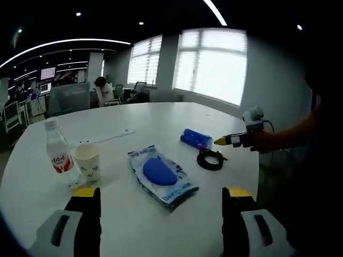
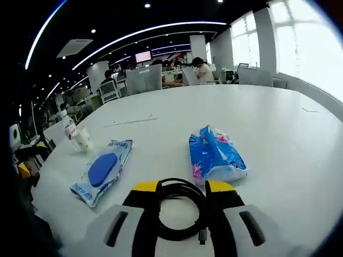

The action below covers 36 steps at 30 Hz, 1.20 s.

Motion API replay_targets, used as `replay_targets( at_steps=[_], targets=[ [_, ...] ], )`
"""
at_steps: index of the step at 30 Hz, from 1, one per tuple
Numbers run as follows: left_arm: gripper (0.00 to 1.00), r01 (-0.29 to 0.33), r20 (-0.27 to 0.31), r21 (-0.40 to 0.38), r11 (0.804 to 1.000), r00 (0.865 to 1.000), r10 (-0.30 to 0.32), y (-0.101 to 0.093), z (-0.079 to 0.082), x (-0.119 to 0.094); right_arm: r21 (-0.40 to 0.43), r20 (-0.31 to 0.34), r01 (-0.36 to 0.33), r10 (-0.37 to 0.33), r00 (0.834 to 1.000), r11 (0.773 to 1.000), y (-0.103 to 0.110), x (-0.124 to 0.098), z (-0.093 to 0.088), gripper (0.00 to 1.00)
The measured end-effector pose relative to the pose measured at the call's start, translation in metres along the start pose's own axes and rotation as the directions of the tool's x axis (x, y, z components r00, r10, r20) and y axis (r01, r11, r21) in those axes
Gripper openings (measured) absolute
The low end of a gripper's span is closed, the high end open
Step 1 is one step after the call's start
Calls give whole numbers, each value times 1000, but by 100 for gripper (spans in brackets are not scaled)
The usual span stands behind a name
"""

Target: Arrange the tabletop items into an orderly group along one side of the table until the central work area is clear of visible clutter.

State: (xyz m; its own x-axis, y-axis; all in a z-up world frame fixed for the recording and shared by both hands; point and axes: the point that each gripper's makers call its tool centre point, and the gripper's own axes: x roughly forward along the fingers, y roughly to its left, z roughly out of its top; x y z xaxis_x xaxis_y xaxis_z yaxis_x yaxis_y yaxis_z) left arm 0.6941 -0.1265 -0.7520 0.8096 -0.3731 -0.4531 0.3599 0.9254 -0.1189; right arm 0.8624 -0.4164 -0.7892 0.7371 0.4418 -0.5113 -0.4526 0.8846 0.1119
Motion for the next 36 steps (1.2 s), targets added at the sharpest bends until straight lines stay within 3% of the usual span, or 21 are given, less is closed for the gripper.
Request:
replay_targets(
  at_steps=[9,12,14,17,21,28,31,32,35,36],
  targets=[
    [91,27,-1,-17,1000,1000,-27,-26,0,7,-112,25,-135,138,990,985,25,16,33,31],
    [90,14,55,-122,992,998,-8,-33,9,10,-148,19,-185,190,982,971,37,19,42,31],
    [89,-1,60,-186,983,998,12,-36,10,14,-209,26,-244,255,967,947,46,27,48,31],
    [88,-38,68,-222,974,996,54,-37,12,16,-253,12,-294,307,952,922,59,32,53,31],
    [84,-45,77,-302,952,994,72,-45,14,22,-255,3,-355,368,930,899,68,43,59,31],
    [82,-128,55,-353,927,986,157,-44,13,26,-319,-19,-404,420,907,857,84,54,67,28],
    [76,-149,33,-380,913,984,174,-48,10,30,-341,-37,-422,437,899,840,85,65,69,27],
    [74,-149,16,-395,907,986,169,-50,6,31,-344,-41,-430,444,895,835,86,68,69,26],
    [74,-163,7,-483,860,982,190,-51,2,34,-343,-73,-461,467,881,818,89,79,66,24],
    [74,-168,1,-484,859,981,192,-48,-3,35,-349,-79,-468,472,878,812,90,83,65,24]
  ],
)
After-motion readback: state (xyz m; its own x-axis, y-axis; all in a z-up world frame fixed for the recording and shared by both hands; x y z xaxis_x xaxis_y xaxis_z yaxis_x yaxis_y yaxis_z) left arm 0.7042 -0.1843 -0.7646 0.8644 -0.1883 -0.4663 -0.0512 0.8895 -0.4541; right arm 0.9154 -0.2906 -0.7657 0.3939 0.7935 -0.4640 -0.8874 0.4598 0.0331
